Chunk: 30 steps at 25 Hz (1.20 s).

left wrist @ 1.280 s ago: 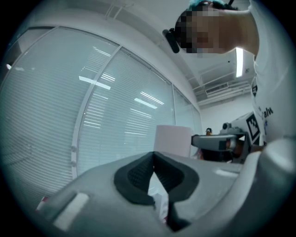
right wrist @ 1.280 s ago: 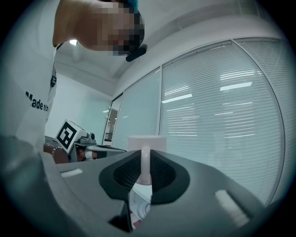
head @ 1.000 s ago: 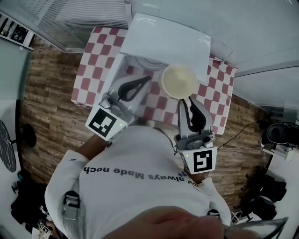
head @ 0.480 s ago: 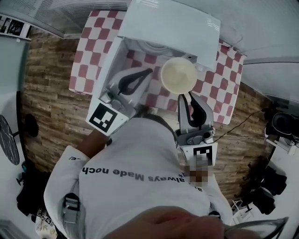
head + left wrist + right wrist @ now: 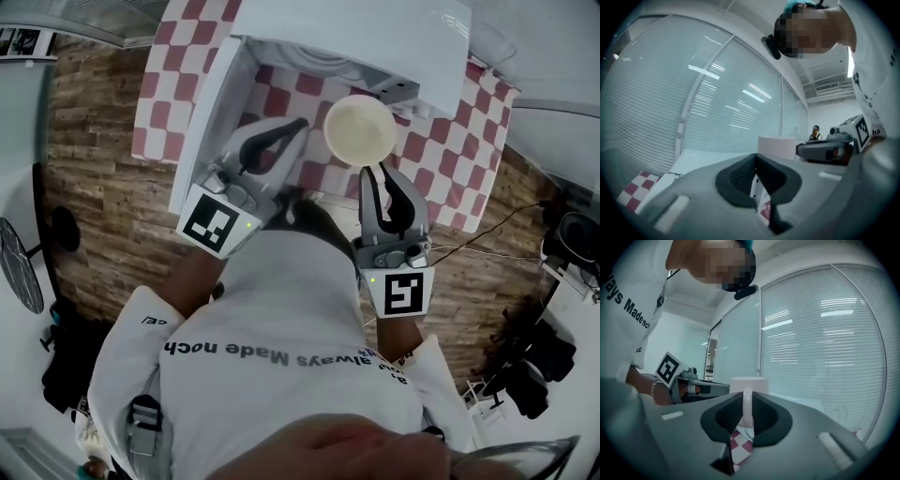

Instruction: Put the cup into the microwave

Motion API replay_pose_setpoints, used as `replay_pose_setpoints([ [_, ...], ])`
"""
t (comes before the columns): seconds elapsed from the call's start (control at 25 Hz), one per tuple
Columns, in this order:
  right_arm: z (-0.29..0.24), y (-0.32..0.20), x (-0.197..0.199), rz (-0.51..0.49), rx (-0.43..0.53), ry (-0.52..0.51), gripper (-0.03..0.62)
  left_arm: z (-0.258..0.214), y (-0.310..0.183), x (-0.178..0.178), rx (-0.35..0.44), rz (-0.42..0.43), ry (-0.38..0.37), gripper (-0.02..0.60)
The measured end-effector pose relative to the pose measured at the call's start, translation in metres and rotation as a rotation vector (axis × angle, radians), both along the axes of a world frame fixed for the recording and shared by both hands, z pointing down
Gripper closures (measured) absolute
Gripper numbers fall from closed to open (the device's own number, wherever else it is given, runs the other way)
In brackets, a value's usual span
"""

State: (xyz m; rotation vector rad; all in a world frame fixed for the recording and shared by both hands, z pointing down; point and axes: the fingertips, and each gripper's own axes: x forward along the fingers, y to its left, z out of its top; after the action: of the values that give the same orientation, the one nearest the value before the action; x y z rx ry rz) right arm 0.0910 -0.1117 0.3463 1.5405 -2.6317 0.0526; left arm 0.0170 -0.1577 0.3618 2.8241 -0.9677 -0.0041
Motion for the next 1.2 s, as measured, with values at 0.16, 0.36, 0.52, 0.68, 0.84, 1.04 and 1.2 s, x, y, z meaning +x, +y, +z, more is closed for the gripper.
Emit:
replay_pose_setpoints([
  [0.16,0.019,-0.007,-0.003,0.006,0.005,0.007,0.554,0.022,-0.005,0.001,-0.011,-0.007,-0.004,0.578],
  [0.36,0.046,-0.018,-0.002,0.029,-0.006,-0.005,0.554,0.046,-0.013,0.001,-0.017,-0.019,-0.005,0.578],
  [0.52,0.071,-0.027,-0.004,0.035,-0.024,-0.001,0.554,0.066,-0.021,0.001,-0.020,-0.021,-0.009,0.578],
  [0.68,0.096,-0.038,-0.006,0.047,-0.035,0.015,0.554,0.085,-0.032,-0.002,-0.023,-0.035,-0.019,0.578],
  [0.84,0.118,-0.050,-0.006,0.062,-0.040,0.024,0.554,0.105,-0.043,-0.004,-0.024,-0.049,-0.020,0.578],
  [1.04,0.147,-0.066,-0.005,0.059,-0.044,0.036,0.554,0.131,-0.057,-0.003,-0.036,-0.060,-0.027,0.578],
  [1.2,0.169,-0.080,-0.004,0.073,-0.072,0.039,0.554,0.154,-0.072,-0.005,-0.065,-0.088,-0.035,0.578],
])
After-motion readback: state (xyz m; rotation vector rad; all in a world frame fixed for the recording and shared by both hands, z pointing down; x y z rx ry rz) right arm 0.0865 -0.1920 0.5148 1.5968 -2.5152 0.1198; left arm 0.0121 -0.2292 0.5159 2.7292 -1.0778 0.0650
